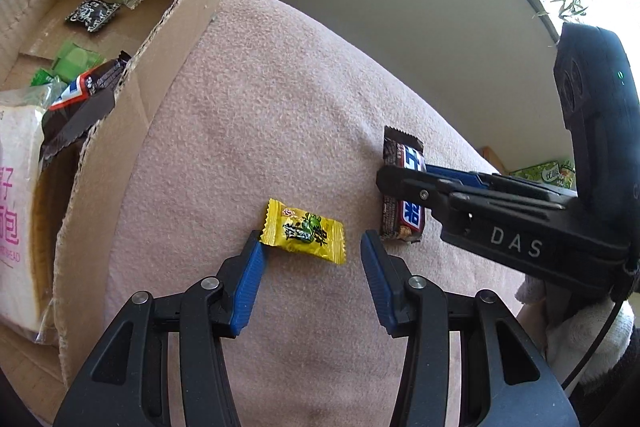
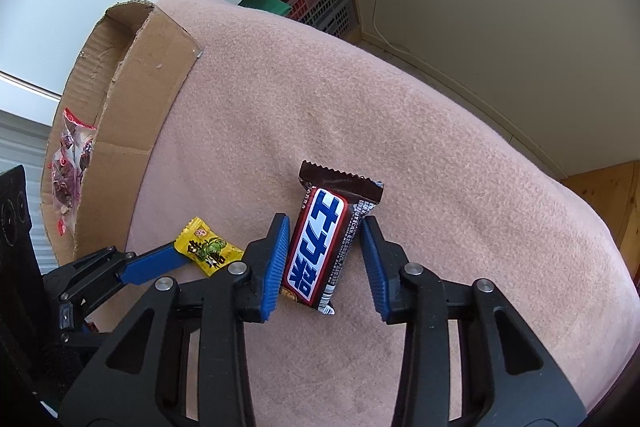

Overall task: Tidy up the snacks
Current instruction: 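Grasp the chocolate bar with the right tool while the left tool grasps the yellow candy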

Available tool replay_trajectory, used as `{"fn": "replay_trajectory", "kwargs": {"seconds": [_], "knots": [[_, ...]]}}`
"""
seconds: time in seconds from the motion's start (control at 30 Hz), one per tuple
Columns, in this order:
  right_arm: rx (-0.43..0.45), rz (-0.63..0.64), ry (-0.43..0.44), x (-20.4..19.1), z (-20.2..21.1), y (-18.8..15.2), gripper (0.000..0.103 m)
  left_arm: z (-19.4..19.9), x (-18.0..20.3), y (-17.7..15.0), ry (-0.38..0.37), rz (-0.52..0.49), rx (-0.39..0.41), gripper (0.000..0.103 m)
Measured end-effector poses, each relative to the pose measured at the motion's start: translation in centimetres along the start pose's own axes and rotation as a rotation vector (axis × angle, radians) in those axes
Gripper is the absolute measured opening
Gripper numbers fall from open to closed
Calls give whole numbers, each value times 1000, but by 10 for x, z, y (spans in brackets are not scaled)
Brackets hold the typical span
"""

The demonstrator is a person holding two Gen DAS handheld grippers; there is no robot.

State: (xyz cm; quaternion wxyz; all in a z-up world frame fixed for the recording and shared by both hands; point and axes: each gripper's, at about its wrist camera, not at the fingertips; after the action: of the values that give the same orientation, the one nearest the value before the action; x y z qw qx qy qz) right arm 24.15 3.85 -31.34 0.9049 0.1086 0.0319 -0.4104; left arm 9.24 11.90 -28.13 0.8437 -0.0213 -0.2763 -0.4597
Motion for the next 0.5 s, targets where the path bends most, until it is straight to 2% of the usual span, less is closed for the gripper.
{"fn": "replay_trajectory", "kwargs": {"seconds": [0.13, 0.23, 0.3, 0.4, 0.5], "knots": [[5, -14, -8, 9, 3, -6, 38, -4, 5, 9, 32, -18, 14, 47], [4, -22, -4, 13, 3, -9, 38, -11, 10, 13, 89, -43, 35, 46], [7, -26, -5, 15, 4, -11, 38, -14, 16, 16, 131, -66, 55, 24], [11, -25, -8, 14, 5, -14, 35, -14, 17, 18, 126, -86, 72, 15], [17, -30, -4, 14, 5, -15, 32, -7, 17, 11, 131, -121, 86, 14]]}}
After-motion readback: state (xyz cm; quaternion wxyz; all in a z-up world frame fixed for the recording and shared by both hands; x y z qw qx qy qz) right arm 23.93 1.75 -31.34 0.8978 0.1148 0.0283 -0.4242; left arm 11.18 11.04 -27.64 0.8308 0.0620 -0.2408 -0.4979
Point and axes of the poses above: each gripper's, at about its wrist camera, not at the fingertips, and z roughly against the way its jaws point, x to its right, y to its top, and after that the axes turned 4 degrees about -y, right-handed
